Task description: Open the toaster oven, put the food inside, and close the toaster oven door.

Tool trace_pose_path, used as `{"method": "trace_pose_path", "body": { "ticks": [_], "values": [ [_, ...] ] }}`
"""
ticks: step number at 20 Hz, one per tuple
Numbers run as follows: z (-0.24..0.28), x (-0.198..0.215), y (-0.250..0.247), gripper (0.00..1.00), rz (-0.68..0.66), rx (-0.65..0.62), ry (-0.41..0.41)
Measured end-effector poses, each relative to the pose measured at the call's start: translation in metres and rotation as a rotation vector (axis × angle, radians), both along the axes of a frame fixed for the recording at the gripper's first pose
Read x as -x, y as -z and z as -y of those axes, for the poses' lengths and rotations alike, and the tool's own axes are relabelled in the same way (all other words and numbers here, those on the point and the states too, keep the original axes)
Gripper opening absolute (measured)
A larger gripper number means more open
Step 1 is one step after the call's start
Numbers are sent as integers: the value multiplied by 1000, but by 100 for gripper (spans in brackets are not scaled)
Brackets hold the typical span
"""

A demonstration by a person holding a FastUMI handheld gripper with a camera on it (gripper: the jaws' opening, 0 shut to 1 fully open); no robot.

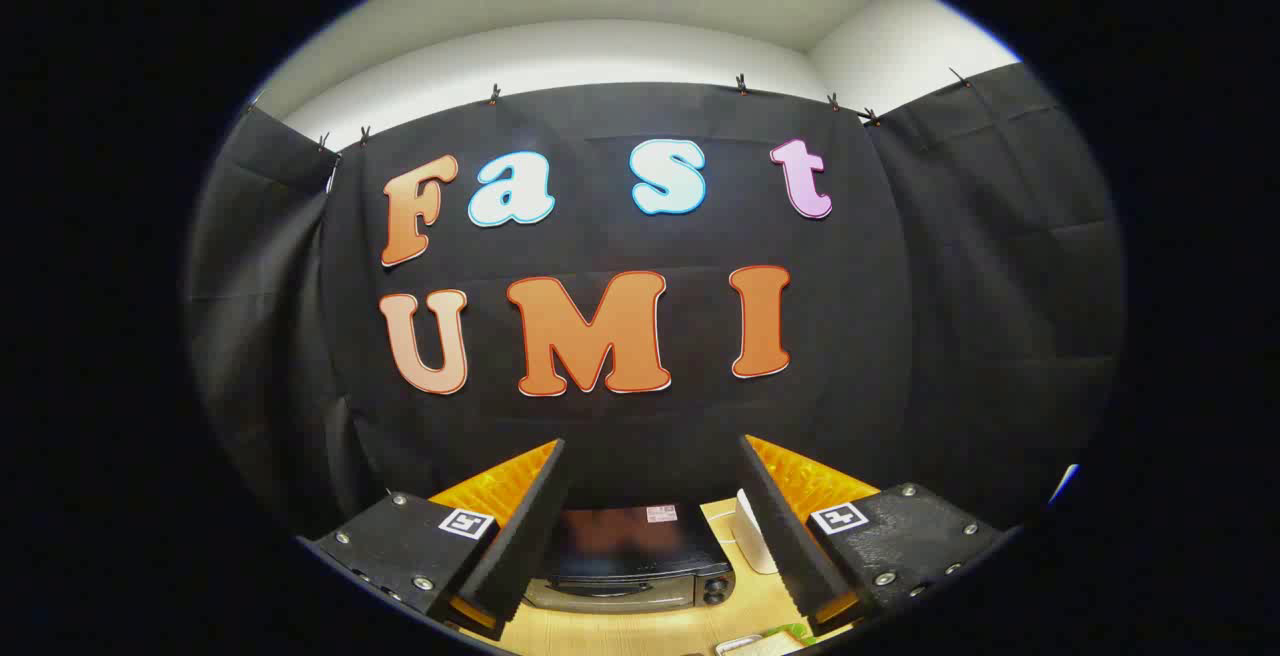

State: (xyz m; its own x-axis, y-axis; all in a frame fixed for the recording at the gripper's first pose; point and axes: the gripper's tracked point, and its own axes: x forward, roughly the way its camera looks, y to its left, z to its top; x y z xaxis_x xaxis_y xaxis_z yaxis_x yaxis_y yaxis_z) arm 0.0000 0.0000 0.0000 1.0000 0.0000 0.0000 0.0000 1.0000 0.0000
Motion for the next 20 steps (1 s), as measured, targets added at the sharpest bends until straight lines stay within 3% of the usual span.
{"method": "trace_pose_path", "body": {
  "ticks": [9, 20],
  "values": [
    [-18, 3, 5, 99, -14, -9, -50],
    [1, 13, 7, 99, -5, 2, -7]
  ]
}}
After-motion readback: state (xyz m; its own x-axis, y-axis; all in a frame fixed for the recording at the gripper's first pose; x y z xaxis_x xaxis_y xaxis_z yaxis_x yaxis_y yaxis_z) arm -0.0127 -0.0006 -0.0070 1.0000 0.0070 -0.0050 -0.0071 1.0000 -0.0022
